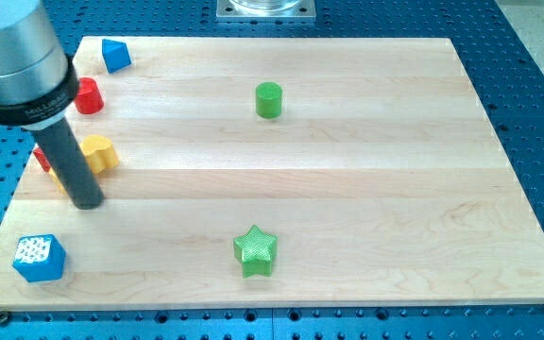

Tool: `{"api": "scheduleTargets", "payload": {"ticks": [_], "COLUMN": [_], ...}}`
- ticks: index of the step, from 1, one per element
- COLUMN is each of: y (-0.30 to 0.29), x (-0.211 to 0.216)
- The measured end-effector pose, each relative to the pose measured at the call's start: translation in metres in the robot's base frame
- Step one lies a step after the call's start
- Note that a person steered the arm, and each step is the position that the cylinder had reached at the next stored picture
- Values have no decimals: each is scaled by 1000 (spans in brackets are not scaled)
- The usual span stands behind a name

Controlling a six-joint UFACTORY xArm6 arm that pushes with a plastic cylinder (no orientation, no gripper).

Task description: Keep arm in between triangle and green circle

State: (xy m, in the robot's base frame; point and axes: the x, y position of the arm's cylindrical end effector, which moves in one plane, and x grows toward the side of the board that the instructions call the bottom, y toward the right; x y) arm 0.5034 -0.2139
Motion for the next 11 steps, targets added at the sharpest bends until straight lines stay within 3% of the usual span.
{"api": "scheduleTargets", "payload": {"ticks": [3, 4, 5, 7, 8, 11], "y": [0, 55, 119, 104, 104, 89], "x": [5, 4, -28, -144, -172, -201]}}
